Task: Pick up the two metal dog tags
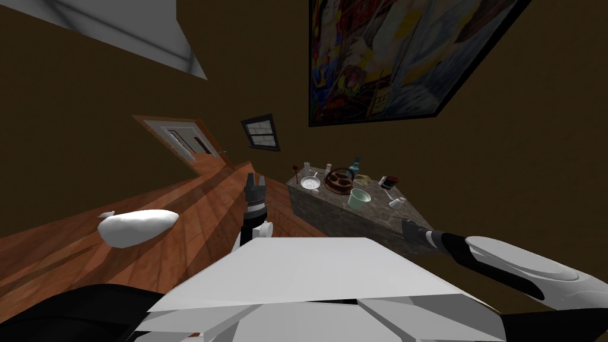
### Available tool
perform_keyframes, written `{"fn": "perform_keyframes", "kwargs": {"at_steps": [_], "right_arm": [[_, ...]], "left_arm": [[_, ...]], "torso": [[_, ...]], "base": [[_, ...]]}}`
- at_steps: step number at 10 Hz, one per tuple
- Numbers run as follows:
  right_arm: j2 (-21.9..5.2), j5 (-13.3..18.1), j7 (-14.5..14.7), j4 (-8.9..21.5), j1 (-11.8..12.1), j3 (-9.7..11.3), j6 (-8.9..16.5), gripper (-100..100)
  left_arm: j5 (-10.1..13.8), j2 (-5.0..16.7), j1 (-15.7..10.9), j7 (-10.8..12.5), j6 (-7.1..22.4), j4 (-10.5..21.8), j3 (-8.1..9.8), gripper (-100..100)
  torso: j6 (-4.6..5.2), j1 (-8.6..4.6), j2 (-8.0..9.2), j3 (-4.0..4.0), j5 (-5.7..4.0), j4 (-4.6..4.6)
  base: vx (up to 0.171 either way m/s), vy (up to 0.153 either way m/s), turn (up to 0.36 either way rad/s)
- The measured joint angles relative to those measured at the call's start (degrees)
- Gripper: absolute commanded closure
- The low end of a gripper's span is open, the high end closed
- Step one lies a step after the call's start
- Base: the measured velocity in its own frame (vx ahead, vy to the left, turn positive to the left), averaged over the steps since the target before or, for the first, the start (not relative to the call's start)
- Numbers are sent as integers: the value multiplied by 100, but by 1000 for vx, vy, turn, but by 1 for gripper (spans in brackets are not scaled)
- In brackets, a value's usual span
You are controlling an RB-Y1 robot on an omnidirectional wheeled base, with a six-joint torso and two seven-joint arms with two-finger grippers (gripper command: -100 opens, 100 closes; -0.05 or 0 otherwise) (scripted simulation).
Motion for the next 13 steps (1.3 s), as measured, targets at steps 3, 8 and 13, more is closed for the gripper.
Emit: {"fn": "perform_keyframes", "kwargs": {"at_steps": [3, 8, 13], "right_arm": [[-124, 25, -11, 358, -513, 216, -188, -100], [-215, 70, 143, 1082, -1315, 546, -562, -100], [-456, 145, 101, 1579, -2163, 928, -844, -100]], "left_arm": [[0, 0, -2, 0, 0, 0, -1, 0], [0, 0, -2, 0, 0, 0, -1, 0], [0, 0, -2, 0, 0, 0, -1, 0]], "torso": [[-4, -12, 6, 2, -2, -1], [-15, -33, -16, -9, -6, -1], [-15, -31, -15, -8, -5, -1]], "base": [[-4, 10, 12], [-1, 29, -101], [-2, 29, -102]]}}
